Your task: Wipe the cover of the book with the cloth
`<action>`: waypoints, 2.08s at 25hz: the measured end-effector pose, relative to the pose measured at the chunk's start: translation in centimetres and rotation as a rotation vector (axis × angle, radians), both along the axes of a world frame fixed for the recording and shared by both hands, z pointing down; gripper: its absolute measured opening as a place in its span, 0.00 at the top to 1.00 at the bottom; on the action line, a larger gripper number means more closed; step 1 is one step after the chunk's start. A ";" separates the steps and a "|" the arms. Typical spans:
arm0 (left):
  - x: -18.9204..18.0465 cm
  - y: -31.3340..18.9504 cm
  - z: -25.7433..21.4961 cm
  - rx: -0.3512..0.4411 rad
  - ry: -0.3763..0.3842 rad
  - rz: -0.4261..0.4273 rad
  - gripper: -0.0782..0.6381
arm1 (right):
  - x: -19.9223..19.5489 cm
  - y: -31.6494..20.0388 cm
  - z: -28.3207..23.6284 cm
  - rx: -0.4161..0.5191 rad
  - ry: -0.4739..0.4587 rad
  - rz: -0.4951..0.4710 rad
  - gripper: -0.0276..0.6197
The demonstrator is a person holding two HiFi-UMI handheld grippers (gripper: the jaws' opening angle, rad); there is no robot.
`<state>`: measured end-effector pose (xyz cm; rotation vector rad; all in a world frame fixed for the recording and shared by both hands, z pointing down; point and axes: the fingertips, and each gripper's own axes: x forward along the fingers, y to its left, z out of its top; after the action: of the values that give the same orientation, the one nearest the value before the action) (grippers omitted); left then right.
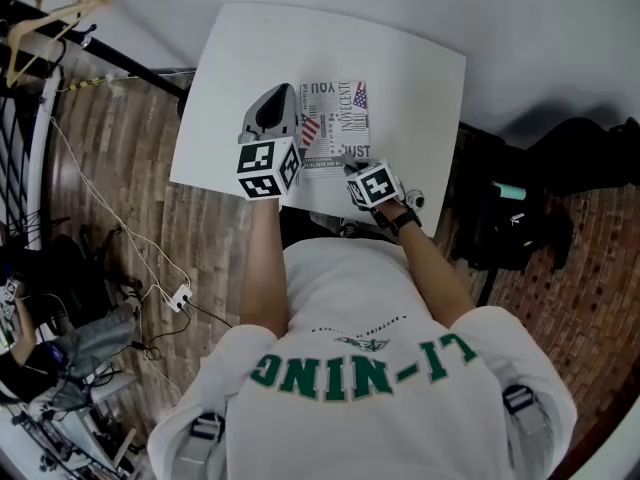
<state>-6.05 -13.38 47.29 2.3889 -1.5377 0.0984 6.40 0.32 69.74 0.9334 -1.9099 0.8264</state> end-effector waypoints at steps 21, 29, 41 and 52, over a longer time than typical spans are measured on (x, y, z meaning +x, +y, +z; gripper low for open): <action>-4.1 1.6 1.4 -0.033 -0.014 -0.112 0.88 | -7.0 0.1 -0.7 0.005 -0.069 -0.178 0.90; -10.8 2.9 2.0 -0.050 -0.012 -0.239 0.88 | -11.0 1.1 0.4 -0.022 -0.075 -0.284 0.90; 4.5 -2.1 0.8 -0.021 0.006 0.114 0.88 | 1.2 0.5 0.1 -0.021 -0.046 0.065 0.90; 10.8 -1.1 0.3 -0.011 -0.026 0.235 0.88 | 5.5 0.9 -0.5 -0.012 -0.054 0.195 0.90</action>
<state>4.75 -14.43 47.57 2.5594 -1.2577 0.1872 11.86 1.22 69.19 1.1135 -1.8779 0.9841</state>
